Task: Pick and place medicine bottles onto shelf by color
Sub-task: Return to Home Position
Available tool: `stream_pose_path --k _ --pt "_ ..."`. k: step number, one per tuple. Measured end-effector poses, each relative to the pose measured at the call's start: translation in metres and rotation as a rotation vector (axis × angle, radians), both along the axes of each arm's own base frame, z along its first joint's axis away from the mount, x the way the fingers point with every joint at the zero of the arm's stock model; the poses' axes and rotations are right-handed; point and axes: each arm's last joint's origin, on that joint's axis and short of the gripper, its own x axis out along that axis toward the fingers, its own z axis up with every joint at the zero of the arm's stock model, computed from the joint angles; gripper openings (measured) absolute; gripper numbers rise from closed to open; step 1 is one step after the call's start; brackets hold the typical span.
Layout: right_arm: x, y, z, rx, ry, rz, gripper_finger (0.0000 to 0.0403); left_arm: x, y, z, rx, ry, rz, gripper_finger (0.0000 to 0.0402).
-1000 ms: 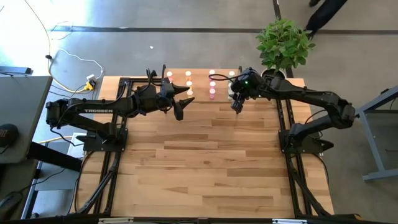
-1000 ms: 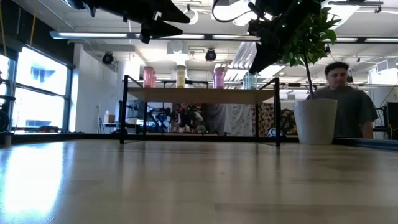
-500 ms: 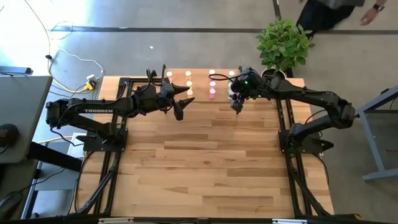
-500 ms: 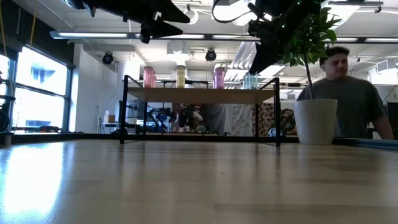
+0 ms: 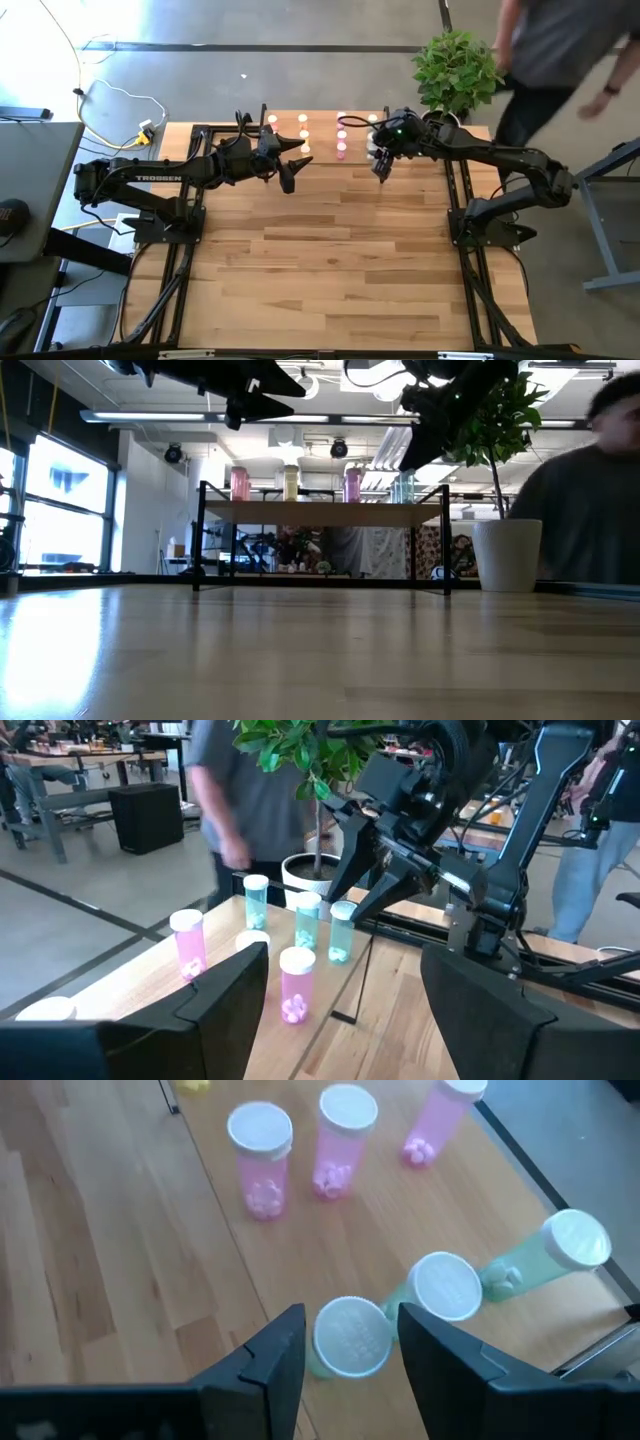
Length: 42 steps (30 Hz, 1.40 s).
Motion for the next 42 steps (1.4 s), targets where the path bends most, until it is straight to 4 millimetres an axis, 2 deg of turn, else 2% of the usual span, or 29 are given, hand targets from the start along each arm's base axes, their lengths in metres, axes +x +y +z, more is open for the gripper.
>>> stream_pose_path --k 6,12,17,23,30,38,42 --pt "-0.002 0.001 0.010 -0.003 -0.053 -0.003 0.0152 0.000 0.000 0.000 0.000 0.000 -0.001 0.0255" --pt "0.000 0.002 0.034 0.020 -0.145 -0.002 0.0152 -0.006 -0.004 0.009 0.006 -0.037 -0.058 0.0255" --pt "0.003 0.005 0.053 0.062 -0.233 0.008 0.0151 -0.022 -0.012 0.025 0.016 -0.077 -0.132 0.0255" --pt "0.014 0.024 0.068 0.055 -0.318 0.052 0.0151 -0.048 -0.026 0.031 0.004 -0.051 -0.160 0.0255" --pt "0.025 0.045 0.077 0.107 -0.453 0.020 0.0151 -0.077 -0.047 0.012 -0.021 -0.065 -0.221 0.0255" --pt "0.034 0.060 0.091 0.156 -0.636 0.003 0.0151 -0.108 -0.064 -0.025 -0.027 -0.079 -0.282 0.0255" --pt "0.035 0.060 0.098 0.198 -0.739 -0.017 0.0151 -0.123 -0.071 -0.051 -0.039 -0.080 -0.305 0.0255"
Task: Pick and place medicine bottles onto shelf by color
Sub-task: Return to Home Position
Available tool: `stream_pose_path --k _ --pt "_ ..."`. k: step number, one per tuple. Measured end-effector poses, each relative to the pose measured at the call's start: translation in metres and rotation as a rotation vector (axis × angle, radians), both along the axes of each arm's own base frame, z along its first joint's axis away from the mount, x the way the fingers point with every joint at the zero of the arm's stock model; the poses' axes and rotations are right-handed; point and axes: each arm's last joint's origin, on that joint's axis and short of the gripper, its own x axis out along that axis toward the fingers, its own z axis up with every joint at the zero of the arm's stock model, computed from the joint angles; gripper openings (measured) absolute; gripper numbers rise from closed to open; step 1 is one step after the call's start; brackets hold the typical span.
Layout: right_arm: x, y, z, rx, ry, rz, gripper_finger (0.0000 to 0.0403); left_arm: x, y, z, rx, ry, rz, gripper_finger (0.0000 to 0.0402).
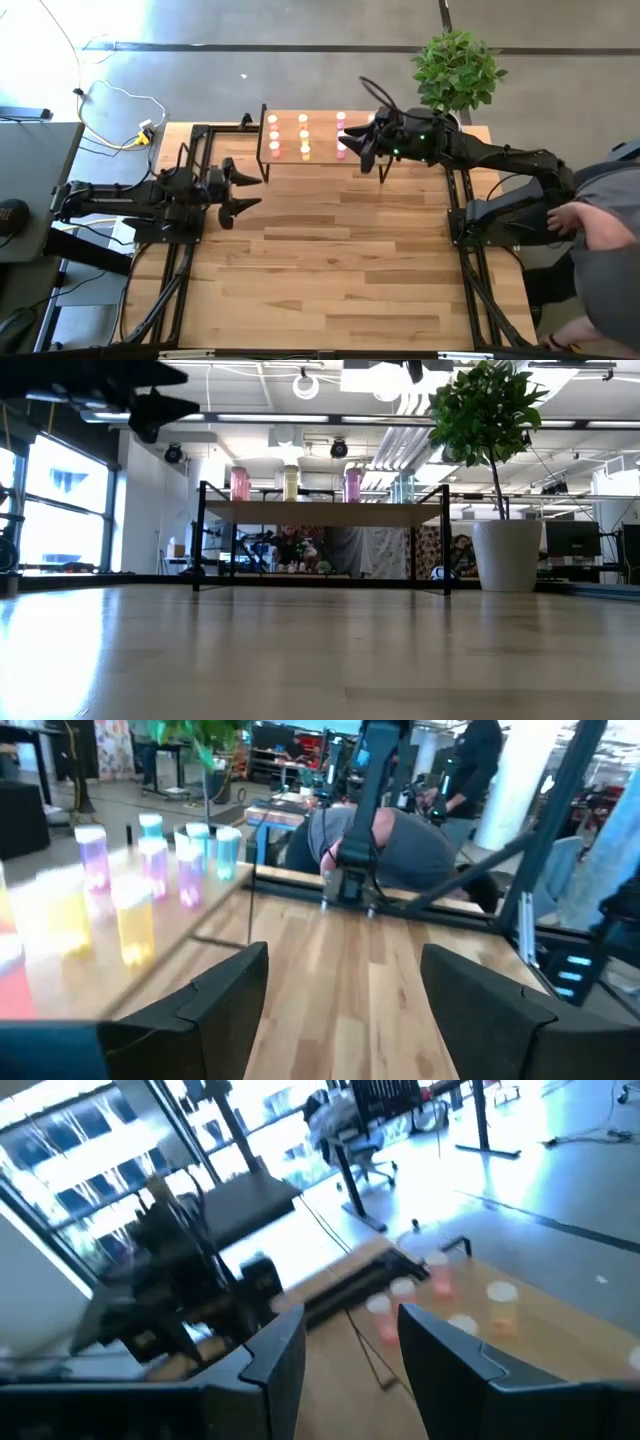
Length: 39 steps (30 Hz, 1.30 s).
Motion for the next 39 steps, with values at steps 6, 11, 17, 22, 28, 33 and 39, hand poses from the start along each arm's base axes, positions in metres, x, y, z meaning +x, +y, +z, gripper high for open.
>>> stream_pose_path --k 6,11,17,22,28,33,39 --pt "0.001 0.000 0.009 0.009 -0.098 -0.004 0.0151 -0.017 -0.007 -0.035 -0.013 -0.028 -0.032 0.0255" --pt "0.001 0.000 0.012 0.033 -0.140 -0.007 0.0151 -0.026 -0.010 -0.051 -0.034 -0.054 -0.056 0.0255" --pt "0.001 0.000 0.015 0.029 -0.168 -0.006 0.0151 -0.032 -0.012 -0.062 -0.029 -0.092 -0.083 0.0255" --pt "0.002 0.002 0.015 0.054 -0.182 0.016 0.0151 -0.031 -0.012 -0.078 -0.033 -0.080 -0.082 0.0255" --pt "-0.003 0.012 0.021 0.077 -0.211 0.063 0.0151 -0.031 -0.012 -0.081 -0.026 -0.040 -0.081 0.0255" --pt "-0.013 0.023 0.030 0.043 -0.234 0.097 0.0151 -0.031 -0.012 -0.082 -0.012 -0.034 -0.083 0.0255" --pt "-0.015 0.032 0.031 -0.023 -0.218 0.106 0.0151 -0.031 -0.012 -0.081 -0.037 -0.039 -0.081 0.0255"
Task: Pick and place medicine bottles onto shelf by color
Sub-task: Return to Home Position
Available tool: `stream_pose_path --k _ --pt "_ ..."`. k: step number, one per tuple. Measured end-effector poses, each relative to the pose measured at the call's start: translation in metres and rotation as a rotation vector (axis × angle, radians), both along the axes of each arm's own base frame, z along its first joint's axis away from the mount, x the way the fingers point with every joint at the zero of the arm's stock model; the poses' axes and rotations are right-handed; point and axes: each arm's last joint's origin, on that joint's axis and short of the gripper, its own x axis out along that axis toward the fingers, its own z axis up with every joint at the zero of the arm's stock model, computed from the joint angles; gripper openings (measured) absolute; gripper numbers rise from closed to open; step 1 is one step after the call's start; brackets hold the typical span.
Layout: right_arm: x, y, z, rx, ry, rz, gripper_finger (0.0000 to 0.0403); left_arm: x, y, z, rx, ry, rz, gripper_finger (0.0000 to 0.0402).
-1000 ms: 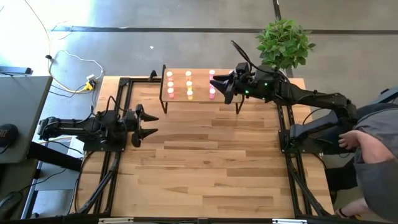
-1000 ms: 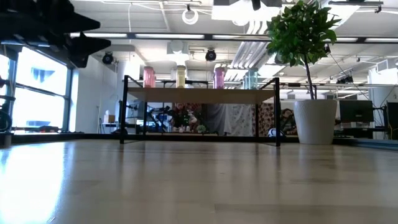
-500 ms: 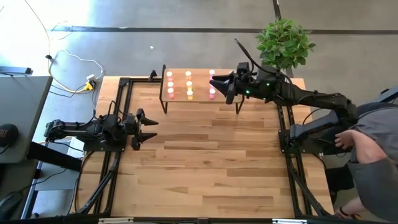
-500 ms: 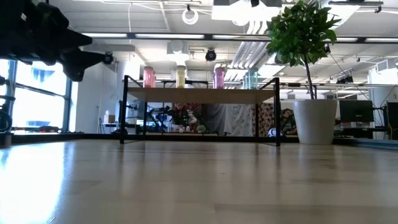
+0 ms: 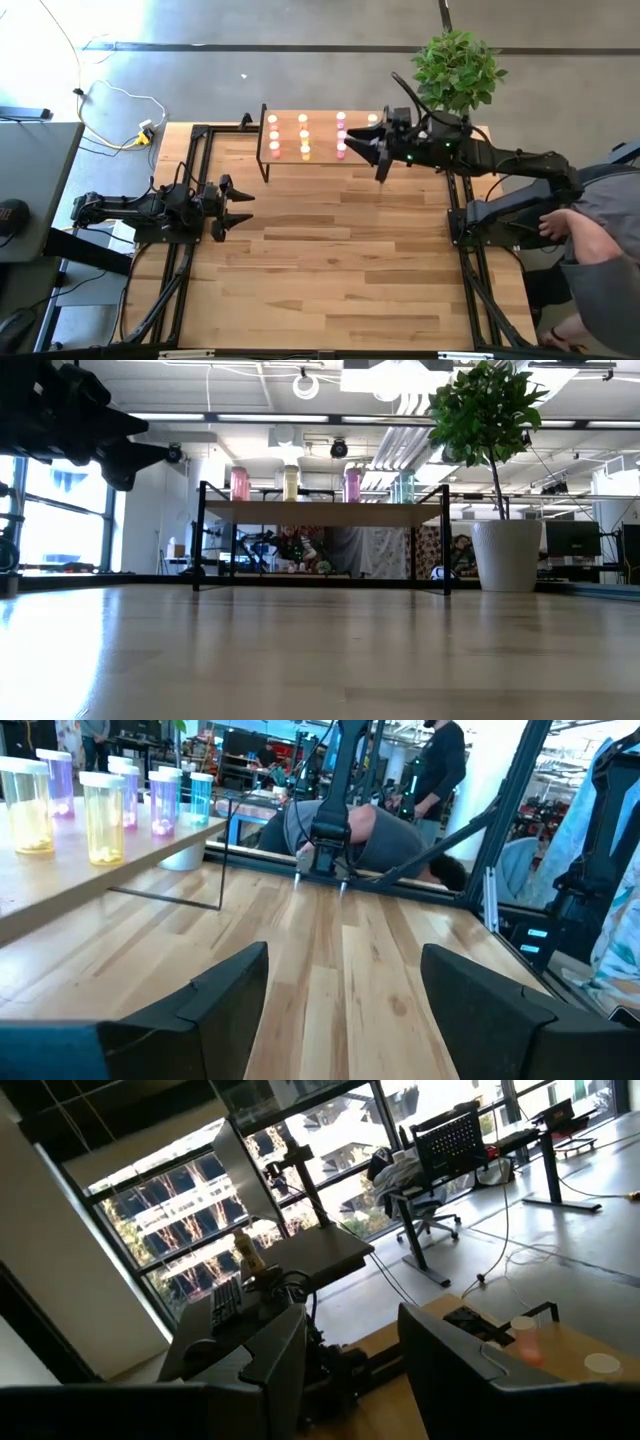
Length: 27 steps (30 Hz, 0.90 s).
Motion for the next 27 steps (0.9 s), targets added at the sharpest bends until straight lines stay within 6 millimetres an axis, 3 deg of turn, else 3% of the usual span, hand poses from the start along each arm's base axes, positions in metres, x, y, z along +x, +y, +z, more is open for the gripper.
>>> stream_pose_path --k 7,14,21,27 --pt "0.001 0.015 -0.005 -0.108 0.074 -0.021 0.0151 0.000 0.000 0.000 0.000 -0.001 0.000 0.0255" --pt "-0.002 0.030 -0.021 -0.188 0.270 -0.100 0.0151 0.000 0.000 0.000 -0.002 -0.001 0.005 0.0255" --pt "-0.004 0.044 -0.029 -0.237 0.354 -0.093 0.0151 -0.004 0.014 0.004 -0.250 -0.132 0.485 0.0255" --pt "-0.006 0.055 -0.033 -0.307 0.403 -0.002 0.0151 -0.005 0.017 0.003 -0.225 -0.132 0.603 0.0255"
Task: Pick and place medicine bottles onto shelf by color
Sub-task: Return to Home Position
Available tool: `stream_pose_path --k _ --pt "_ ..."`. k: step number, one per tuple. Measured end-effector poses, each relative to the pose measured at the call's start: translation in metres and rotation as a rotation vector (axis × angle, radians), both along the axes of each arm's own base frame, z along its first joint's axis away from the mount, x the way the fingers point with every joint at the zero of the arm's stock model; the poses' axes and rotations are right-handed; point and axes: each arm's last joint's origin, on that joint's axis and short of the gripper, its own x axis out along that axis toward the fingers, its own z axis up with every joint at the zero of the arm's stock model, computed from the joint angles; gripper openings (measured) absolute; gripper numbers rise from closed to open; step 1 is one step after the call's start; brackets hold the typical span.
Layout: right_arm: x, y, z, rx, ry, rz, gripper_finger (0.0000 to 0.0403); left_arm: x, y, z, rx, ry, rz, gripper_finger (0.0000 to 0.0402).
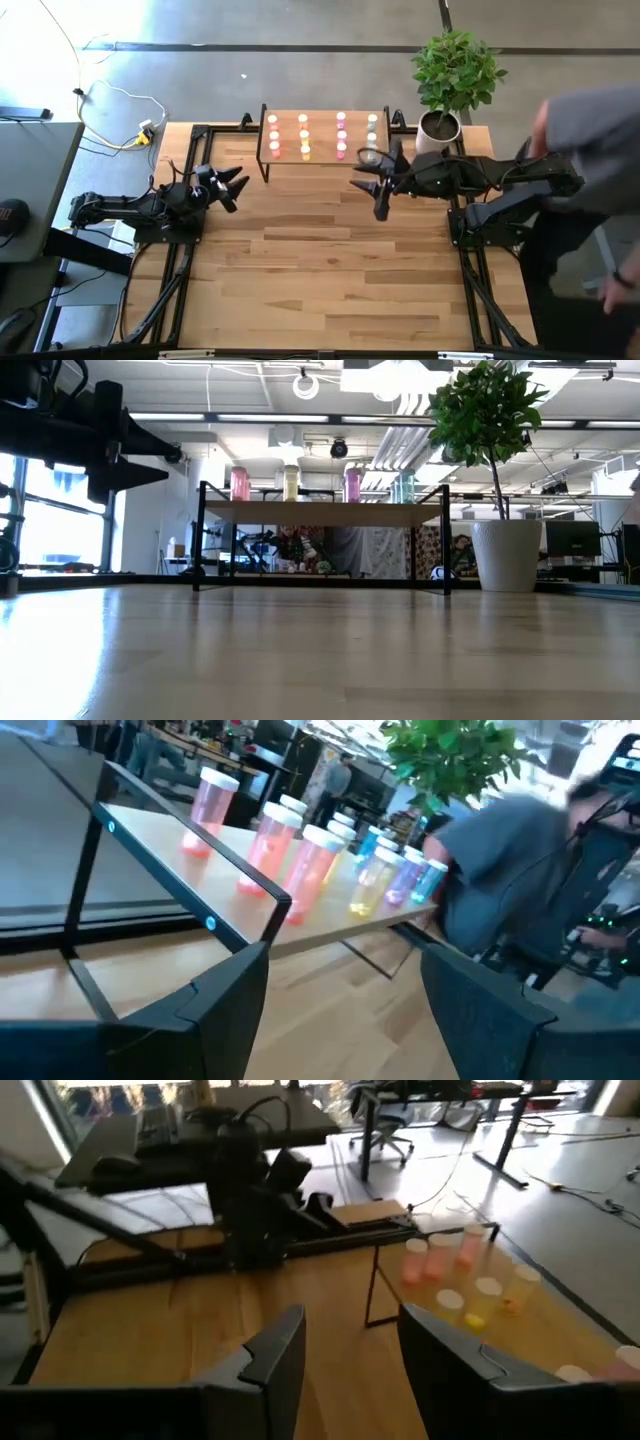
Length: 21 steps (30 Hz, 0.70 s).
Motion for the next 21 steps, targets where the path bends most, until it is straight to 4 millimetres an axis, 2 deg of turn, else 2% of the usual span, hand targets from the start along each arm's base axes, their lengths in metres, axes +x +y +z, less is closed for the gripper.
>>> stream_pose_path --k 10,15,21 --pt "-0.015 0.016 -0.023 -0.042 0.202 0.102 0.0151 0.000 0.000 0.000 0.014 0.014 -0.020 0.0255" --pt "-0.049 0.021 -0.057 0.016 0.160 0.134 0.0151 0.000 0.000 0.000 0.014 0.013 -0.020 0.0255" --pt "-0.088 0.023 -0.099 0.072 0.009 0.199 0.0151 0.000 0.000 0.000 0.013 0.014 -0.020 0.0255"
